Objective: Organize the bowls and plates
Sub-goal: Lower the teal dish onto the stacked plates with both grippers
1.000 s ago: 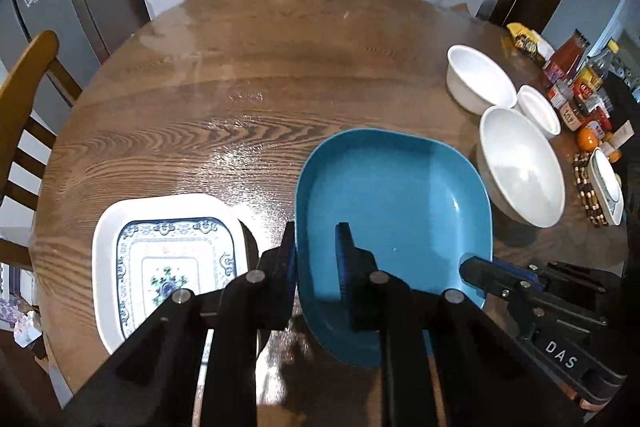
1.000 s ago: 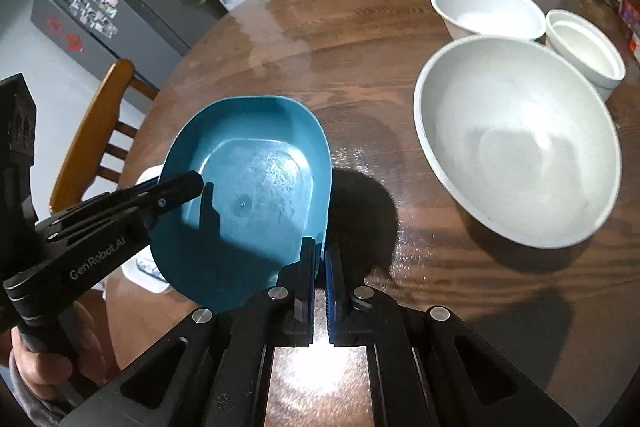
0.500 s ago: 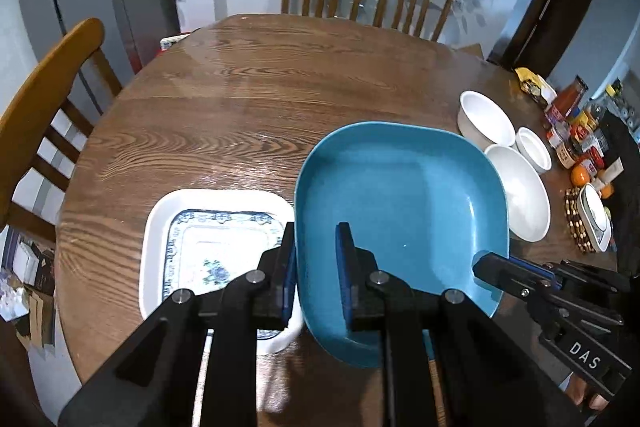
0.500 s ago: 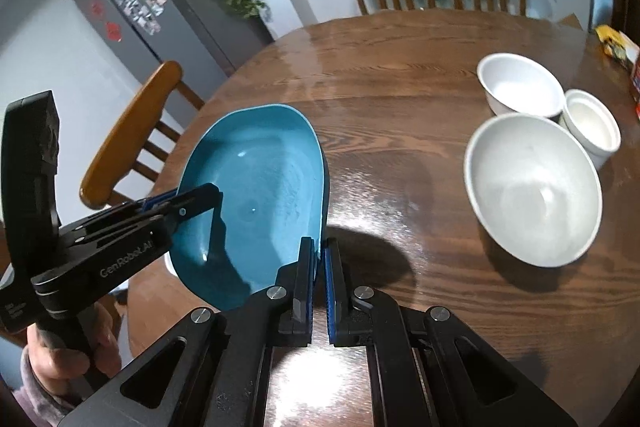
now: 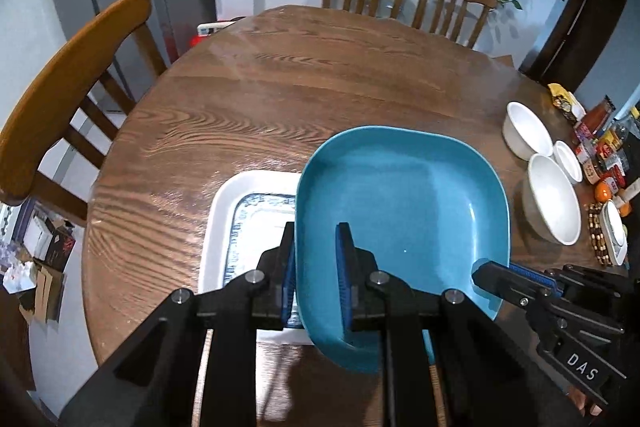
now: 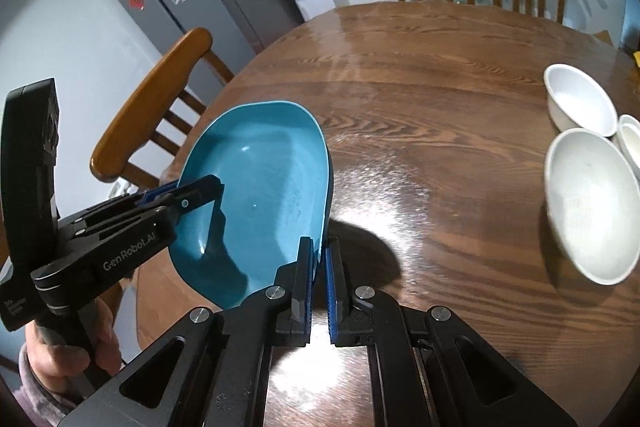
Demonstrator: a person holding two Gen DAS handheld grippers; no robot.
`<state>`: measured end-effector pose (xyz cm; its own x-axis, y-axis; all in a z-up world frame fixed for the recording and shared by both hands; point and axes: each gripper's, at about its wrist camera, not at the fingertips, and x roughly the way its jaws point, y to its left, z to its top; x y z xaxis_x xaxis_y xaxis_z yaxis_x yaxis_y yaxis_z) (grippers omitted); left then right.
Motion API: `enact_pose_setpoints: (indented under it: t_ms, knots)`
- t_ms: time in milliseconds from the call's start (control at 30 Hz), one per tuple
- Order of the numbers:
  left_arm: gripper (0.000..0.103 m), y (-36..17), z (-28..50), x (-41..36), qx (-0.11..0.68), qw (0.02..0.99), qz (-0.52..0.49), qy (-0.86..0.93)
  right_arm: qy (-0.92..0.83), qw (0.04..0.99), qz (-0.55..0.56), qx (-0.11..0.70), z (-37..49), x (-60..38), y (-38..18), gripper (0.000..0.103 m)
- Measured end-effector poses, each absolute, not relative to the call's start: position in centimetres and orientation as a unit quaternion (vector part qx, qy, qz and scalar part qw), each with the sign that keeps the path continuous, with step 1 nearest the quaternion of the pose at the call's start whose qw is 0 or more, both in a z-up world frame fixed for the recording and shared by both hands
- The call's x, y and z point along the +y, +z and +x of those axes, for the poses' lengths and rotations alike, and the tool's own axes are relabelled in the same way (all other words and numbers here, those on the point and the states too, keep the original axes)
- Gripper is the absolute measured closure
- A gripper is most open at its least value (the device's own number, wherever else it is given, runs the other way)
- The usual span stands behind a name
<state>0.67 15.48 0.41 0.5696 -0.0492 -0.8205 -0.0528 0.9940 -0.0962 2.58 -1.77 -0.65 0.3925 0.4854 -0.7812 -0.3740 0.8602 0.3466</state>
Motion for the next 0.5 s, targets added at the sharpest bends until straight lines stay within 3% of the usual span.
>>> enact_pose_setpoints:
  t_ms: [500]
  knots:
    - [0.087,-2.8,1.3,19.1,0.5,0.862,-0.072,0.038,0.276,0.802,0.044,0.529,3.6,2.2,-3.9,0.097]
